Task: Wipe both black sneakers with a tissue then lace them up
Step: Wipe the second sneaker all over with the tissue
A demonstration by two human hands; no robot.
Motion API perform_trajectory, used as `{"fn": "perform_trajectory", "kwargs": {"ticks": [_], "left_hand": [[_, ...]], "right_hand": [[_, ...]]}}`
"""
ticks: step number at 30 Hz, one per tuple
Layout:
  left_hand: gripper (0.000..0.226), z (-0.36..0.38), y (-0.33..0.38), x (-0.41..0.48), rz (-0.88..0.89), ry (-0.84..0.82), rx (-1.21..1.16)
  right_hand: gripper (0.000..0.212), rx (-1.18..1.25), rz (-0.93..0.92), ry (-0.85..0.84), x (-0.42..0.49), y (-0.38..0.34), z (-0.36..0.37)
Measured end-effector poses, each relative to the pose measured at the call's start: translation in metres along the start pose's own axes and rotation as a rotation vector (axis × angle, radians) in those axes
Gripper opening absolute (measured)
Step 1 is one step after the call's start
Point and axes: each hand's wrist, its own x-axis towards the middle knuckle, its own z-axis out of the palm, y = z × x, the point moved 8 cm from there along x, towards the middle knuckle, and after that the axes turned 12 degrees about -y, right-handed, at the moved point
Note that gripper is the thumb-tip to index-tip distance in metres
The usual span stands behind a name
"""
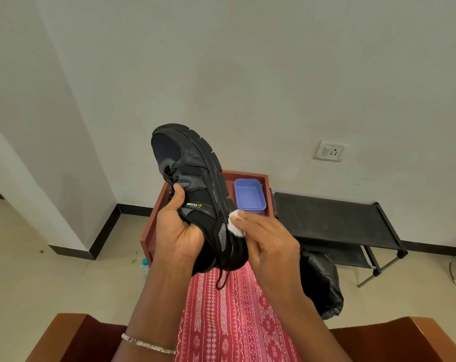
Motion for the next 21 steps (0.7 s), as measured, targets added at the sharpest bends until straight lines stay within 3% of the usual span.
{"fn": "perform_trajectory", "kwargs": {"ticks": [6,10,15,21], "left_hand": [[0.033,0.006,0.006,0.001,0.018,0.003,0.015],[0.044,0.009,-0.002,0.001,0.040,0.004,0.004],[0.044,0.009,-0.008,0.001,-0.055,-0.017,-0.039],[0.053,0.007,-0.002,0.001,-0.104,-0.031,-0.076]], "right_hand": [[0.027,-0.010,0.087,0.007,-0.044,-0.003,0.003],[0.027,0.057,0.153,0.075,-0.020,-0.010,0.000],[0.023,0.208,0.070,0.088,0.012,-0.037,0.005],[0.024,0.153,-0.036,0.052,0.006,-0.054,0.014]]}}
